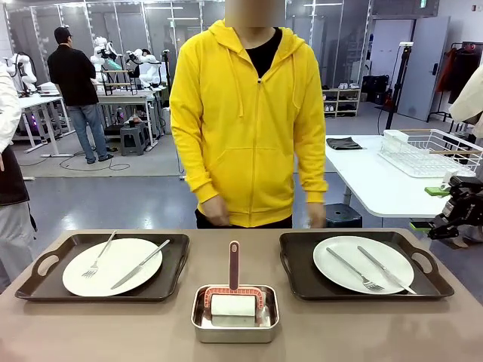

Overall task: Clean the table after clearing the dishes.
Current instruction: When the left (or right) Handle tray is removed, use the left hand (or right hand) to clean the left (or right) side of the table with the Lint Roller.

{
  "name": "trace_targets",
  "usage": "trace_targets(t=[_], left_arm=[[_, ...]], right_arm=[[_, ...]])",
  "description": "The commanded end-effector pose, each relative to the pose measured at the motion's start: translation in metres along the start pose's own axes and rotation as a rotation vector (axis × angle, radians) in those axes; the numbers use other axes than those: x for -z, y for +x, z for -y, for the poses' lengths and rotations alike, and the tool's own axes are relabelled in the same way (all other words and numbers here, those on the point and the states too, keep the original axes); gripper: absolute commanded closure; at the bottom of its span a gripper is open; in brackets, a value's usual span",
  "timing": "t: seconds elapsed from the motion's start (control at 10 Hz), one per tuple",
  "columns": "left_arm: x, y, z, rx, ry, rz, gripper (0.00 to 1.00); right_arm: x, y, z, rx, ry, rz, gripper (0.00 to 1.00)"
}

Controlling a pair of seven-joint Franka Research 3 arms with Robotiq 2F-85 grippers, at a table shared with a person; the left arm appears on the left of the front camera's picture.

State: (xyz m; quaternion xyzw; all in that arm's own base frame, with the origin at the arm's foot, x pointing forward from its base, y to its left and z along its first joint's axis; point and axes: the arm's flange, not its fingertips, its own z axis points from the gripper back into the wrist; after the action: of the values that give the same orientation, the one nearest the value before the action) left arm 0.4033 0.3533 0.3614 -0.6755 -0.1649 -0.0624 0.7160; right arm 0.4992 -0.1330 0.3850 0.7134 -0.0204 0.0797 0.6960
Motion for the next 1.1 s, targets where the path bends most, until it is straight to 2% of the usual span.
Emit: trace_targets(t=[0.0,0.2,0.3,0.5,0.7,0.8,0.9,1.0], left_arm=[[-0.001,-0.005,0.002,0.002,0.004,-0.003,0.0],[-0.001,-0.005,0.002,0.002,0.004,-0.003,0.0],[-0.001,-0.005,0.002,0.002,0.004,-0.003,0.0],[-0.001,-0.005,0.002,0.002,0.004,-0.003,0.0],[-0.001,-0.005,0.002,0.002,0.004,-0.003,0.0],[-0.001,-0.005,0.002,0.002,0.004,-0.003,0.0],[-0.001,-0.005,0.002,0.002,0.004,-0.003,0.0],[-0.001,-0.005,0.002,0.002,0.004,-0.003,0.0]], right_arm=[[0.001,0.0,-0.001,-0.001,-0.001,-0.004,0.0],[0.0,0.0,0.0,0.0,0.0,0.0,0.0],[-0.007,-0.007,-0.005,0.078,-0.057,0.052,0.0],[-0.048,-0.025,-0.005,0.144,-0.088,0.153,0.0],[-0.107,-0.039,-0.006,0.178,-0.077,0.245,0.0],[-0.107,-0.044,-0.005,0.212,-0.065,0.307,0.0],[-0.123,-0.042,-0.007,0.21,-0.041,0.305,0.0],[-0.134,-0.034,-0.01,0.238,-0.016,0.343,0.0]])
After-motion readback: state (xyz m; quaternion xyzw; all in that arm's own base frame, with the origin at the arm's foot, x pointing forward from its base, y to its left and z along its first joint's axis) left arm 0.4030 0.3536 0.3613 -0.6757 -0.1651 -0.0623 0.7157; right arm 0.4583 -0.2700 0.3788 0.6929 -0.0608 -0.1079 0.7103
